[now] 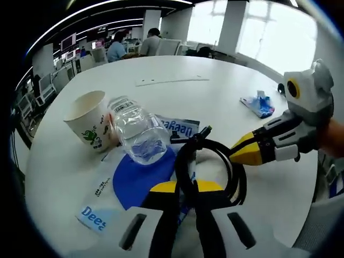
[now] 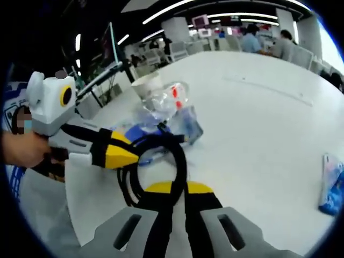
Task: Arrange the tabletop items into an orderly group along one side of the table until the central work area is clear of visible clutter.
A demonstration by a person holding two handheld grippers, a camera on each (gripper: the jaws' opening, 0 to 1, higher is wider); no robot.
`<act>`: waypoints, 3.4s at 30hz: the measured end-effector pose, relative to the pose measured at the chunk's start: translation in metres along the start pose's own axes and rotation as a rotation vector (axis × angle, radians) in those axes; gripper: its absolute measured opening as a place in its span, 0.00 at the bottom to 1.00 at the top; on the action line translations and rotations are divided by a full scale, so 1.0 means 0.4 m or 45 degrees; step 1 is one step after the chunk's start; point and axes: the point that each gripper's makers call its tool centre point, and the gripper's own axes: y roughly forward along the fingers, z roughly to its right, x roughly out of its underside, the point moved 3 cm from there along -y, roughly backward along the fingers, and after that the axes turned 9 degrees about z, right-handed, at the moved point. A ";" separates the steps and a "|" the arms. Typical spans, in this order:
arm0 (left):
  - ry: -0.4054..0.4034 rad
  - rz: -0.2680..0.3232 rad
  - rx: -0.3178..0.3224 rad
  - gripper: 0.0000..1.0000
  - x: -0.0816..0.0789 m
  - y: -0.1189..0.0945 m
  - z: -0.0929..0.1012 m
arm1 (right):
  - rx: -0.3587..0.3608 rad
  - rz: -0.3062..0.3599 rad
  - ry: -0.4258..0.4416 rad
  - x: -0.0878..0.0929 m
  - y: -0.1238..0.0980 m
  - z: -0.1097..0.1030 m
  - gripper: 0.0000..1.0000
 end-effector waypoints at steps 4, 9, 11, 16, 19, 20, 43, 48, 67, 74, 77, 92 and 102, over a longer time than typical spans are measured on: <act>-0.011 0.008 -0.006 0.08 -0.005 -0.007 0.007 | 0.005 0.004 0.000 -0.001 -0.011 -0.005 0.03; 0.014 0.006 -0.002 0.08 -0.006 -0.017 0.020 | 0.006 0.007 0.022 -0.003 -0.026 -0.007 0.02; 0.013 0.009 -0.003 0.08 -0.008 -0.021 0.023 | 0.002 0.014 0.022 -0.008 -0.037 -0.012 0.02; 0.012 0.032 -0.009 0.08 -0.027 -0.031 0.035 | 0.004 0.038 0.020 -0.024 -0.053 -0.010 0.02; 0.010 0.046 -0.015 0.08 -0.041 -0.033 0.041 | 0.009 0.040 0.010 -0.029 -0.063 -0.010 0.01; 0.019 0.049 -0.015 0.08 -0.044 -0.035 0.044 | 0.010 0.047 0.012 -0.033 -0.067 -0.009 0.01; 0.069 0.126 0.004 0.08 -0.102 -0.084 0.125 | 0.060 0.127 -0.057 -0.071 -0.180 -0.018 0.01; 0.090 0.141 0.013 0.08 -0.110 -0.095 0.144 | 0.073 0.144 -0.068 -0.073 -0.203 -0.021 0.01; 0.110 0.198 0.096 0.08 -0.141 -0.073 0.223 | 0.152 0.150 -0.080 -0.074 -0.287 0.021 0.02; 0.109 0.189 0.121 0.08 -0.131 -0.059 0.239 | 0.175 0.129 -0.071 -0.054 -0.294 0.033 0.02; 0.110 0.175 0.130 0.08 -0.119 -0.054 0.244 | 0.179 0.109 -0.070 -0.037 -0.294 0.036 0.02; 0.093 0.065 0.153 0.05 -0.045 -0.029 0.247 | 0.174 -0.005 -0.052 0.042 -0.274 0.036 0.01; 0.092 0.008 0.175 0.05 -0.015 -0.020 0.262 | 0.170 -0.054 0.010 0.093 -0.268 0.045 0.01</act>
